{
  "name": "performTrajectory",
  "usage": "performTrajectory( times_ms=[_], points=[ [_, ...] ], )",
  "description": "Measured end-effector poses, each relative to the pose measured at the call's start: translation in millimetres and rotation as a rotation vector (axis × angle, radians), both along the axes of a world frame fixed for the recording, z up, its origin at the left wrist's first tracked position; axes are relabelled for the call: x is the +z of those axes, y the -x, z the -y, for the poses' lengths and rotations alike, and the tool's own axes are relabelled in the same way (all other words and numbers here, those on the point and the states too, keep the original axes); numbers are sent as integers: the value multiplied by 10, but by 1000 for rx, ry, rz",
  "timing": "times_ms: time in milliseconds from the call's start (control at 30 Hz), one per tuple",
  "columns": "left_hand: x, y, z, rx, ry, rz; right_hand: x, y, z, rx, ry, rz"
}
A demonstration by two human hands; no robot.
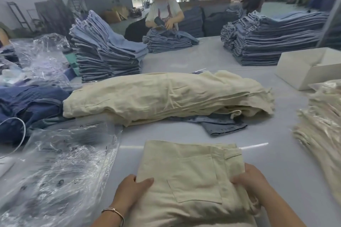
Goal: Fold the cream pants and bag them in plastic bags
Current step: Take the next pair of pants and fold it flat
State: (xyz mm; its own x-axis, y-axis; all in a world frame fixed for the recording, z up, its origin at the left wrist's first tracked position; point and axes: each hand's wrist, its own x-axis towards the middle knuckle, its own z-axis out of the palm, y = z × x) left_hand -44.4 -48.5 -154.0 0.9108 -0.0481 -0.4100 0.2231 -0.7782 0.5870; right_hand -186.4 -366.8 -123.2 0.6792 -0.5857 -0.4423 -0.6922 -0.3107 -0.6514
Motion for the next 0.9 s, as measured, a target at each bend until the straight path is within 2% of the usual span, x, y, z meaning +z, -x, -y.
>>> performTrajectory(
  times_ms=[100, 133, 200, 300, 433, 500, 567, 633, 667, 700, 733, 800, 900],
  points=[
    [-8, 27, -8, -5, 133, -51, 36, -61, -79, 70, 142, -135],
    [-17, 41, -14, -16, 185, -65, 45, -75, -78, 60, 133, -141],
    [-32, 82, -16, -90, 192, -36, 42, -106, -35, 9, 28, -94],
    [-10, 83, 26, -203, 70, 110, 69, -93, -3, -122, -150, 6],
    [235, -53, 4, -144, 130, 336, 103, -92, -40, -244, -380, 208],
    [332, -150, -62, -57, 115, 368, 86, -155, -82, -254, -407, 190],
    [373, -197, -166, -37, -54, 364, 102, -244, -205, -93, -121, -39],
    [336, -207, -330, -69, -214, 403, 168, -322, -399, 140, 375, -276],
    [314, -194, -431, -78, -239, 434, 224, -365, -510, 231, 579, -264],
    [295, -174, -544, -78, -240, 460, 268, -420, -627, 292, 712, -171],
    [279, -144, -670, -72, -233, 479, 284, -481, -755, 346, 775, -42],
    [270, -63, -939, -49, -224, 479, 230, -617, -1031, 503, 729, 167],
    [288, 80, -1358, -31, -256, 448, 65, -785, -1482, 789, 570, 250]
  ],
)
